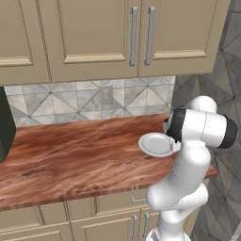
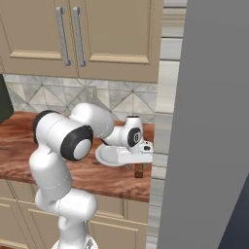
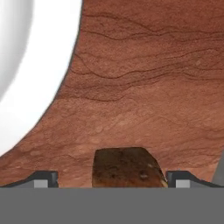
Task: Pick the avocado and bread from the counter and place them on the plate. Then pick the jam from the cabinet and place it next to the plate. Lastly close the cabinet door.
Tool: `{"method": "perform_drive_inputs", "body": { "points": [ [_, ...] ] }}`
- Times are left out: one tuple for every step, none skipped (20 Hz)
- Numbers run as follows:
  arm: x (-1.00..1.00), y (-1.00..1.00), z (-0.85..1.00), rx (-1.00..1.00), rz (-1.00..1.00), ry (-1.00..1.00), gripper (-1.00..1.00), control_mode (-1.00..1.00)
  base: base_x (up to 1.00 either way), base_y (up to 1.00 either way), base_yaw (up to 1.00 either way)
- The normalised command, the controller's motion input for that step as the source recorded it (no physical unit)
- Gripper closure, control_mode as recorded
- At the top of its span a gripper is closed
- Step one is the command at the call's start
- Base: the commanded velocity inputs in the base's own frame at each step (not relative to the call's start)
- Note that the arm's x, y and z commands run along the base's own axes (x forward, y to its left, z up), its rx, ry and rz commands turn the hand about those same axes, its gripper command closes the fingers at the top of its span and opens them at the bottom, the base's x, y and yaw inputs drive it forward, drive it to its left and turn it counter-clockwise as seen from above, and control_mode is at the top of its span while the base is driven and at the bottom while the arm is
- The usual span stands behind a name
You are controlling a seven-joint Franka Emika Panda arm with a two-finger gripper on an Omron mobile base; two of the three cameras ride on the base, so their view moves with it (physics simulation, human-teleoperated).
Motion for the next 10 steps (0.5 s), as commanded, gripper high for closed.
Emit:
{"method": "perform_drive_inputs", "body": {
  "points": [
    [-0.14,0.0,-0.39,-0.06,0.0,0.0,1.0,-1.0,0.0,0.0,0.0],
    [-0.15,0.0,-0.36,-0.05,0.0,0.0,1.0,-1.0,0.0,0.0,0.0],
    [-0.09,0.04,-0.16,-0.01,0.0,0.0,1.0,-1.0,0.0,0.0,0.0],
    [-0.15,0.09,-0.01,0.0,0.0,-0.01,1.0,-1.0,0.0,0.0,0.0],
    [-0.16,0.06,0.0,0.0,0.0,0.0,1.0,-1.0,0.0,0.0,0.0],
    [-0.26,0.09,0.0,0.0,0.0,-0.05,1.0,-1.0,0.0,0.0,0.0],
    [-0.31,0.01,0.0,0.0,0.0,-0.06,1.0,-1.0,0.0,0.0,0.0],
    [-0.31,0.14,0.06,0.0,0.0,-0.06,1.0,-1.0,0.0,0.0,0.0],
    [-0.4,0.0,0.3,0.03,0.0,-0.09,1.0,-1.0,0.0,0.0,0.0],
    [-0.34,0.0,0.45,0.02,0.0,-0.06,1.0,-1.0,0.0,0.0,0.0]
  ]
}}
